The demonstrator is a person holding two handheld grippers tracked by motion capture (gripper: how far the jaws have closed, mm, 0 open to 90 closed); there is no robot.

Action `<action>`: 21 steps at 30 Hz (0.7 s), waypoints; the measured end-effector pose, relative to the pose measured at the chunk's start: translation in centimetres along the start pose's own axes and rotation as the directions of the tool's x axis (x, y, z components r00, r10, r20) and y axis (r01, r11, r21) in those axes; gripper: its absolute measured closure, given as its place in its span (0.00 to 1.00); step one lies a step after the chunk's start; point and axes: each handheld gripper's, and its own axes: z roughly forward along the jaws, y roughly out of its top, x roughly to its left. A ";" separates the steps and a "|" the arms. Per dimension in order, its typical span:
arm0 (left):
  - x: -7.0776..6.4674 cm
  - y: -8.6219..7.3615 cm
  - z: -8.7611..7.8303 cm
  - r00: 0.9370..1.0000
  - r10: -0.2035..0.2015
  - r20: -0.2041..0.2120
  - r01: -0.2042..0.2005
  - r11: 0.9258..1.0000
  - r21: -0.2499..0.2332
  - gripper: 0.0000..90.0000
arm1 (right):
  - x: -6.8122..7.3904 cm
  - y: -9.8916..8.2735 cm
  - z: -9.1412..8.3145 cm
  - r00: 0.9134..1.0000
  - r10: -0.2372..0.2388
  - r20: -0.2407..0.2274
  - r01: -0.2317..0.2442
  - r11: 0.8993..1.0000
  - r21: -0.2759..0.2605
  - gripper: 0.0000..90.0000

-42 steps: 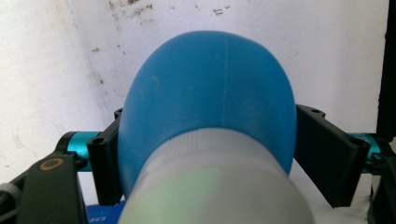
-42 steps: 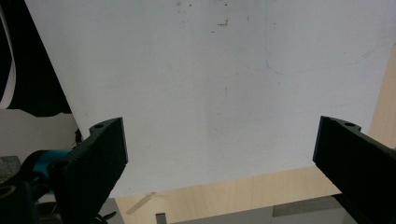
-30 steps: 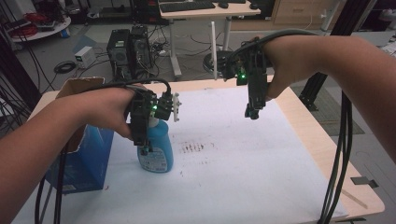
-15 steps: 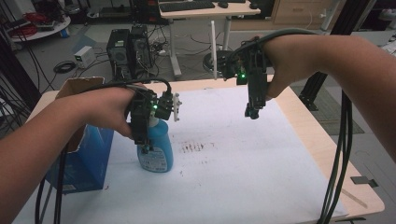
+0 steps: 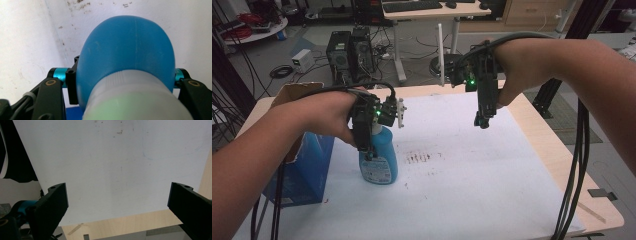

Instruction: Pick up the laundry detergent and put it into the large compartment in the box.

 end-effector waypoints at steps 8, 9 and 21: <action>-0.3 0.1 -0.9 0.997 -0.077 -0.015 0.077 0.997 0.016 0.43 | 0.1 -0.1 0.2 1.000 0.006 -0.004 -0.006 1.000 0.000 0.02; -0.5 0.1 -1.3 0.996 -0.085 -0.015 0.085 0.996 0.013 0.43 | 0.1 -0.1 0.3 1.000 0.003 -0.006 -0.003 1.000 0.000 0.02; -1.6 -0.7 -6.1 0.975 -0.224 0.001 0.224 0.974 0.044 0.43 | 0.1 -0.1 0.3 1.000 0.000 -0.006 0.000 1.000 -0.005 0.02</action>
